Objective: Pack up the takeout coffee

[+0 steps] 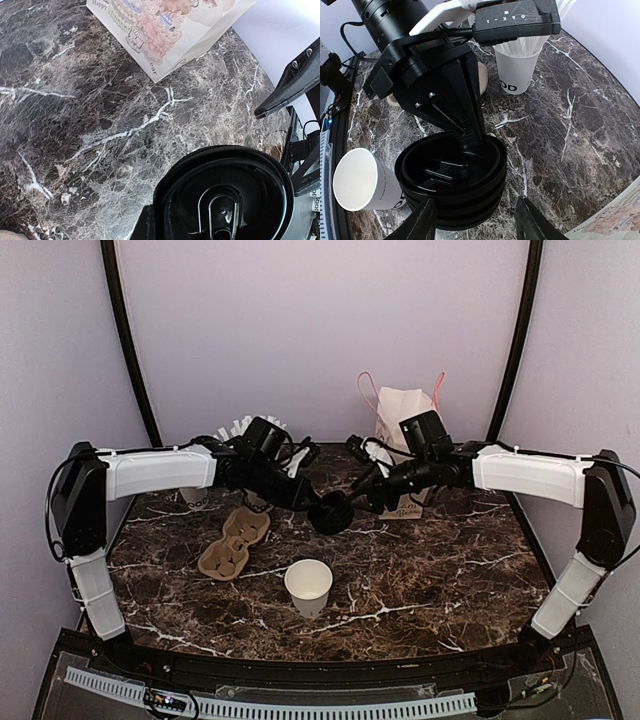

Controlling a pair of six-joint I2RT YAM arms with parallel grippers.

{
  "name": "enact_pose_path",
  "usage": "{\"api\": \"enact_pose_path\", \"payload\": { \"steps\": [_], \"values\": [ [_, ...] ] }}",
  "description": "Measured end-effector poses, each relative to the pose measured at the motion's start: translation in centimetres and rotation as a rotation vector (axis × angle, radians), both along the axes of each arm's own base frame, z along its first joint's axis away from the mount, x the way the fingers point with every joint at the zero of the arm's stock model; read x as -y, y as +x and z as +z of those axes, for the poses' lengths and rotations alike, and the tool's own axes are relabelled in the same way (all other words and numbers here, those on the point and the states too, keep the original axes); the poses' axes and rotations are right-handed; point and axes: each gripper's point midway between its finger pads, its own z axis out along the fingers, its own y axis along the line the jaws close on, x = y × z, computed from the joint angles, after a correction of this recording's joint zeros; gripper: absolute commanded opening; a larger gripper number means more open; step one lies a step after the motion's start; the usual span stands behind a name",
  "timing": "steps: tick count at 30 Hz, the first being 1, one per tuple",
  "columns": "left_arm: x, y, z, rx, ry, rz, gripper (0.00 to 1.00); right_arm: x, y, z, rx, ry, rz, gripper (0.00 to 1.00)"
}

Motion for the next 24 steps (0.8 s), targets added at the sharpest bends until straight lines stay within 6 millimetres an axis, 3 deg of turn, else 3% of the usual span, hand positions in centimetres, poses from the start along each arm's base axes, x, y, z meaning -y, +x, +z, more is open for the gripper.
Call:
{"api": "enact_pose_path", "payload": {
  "steps": [19,24],
  "values": [
    [-1.7,1.5,-2.5,-0.081,-0.014,0.137,0.07,-0.3,2.2,-3.8,-0.026,-0.054,-0.078,0.55],
    [-1.7,2.9,-1.5,-0.063,-0.071,0.159,0.09,0.2,2.6,-6.0,-0.051,-0.110,-0.107,0.55]
  ]
}}
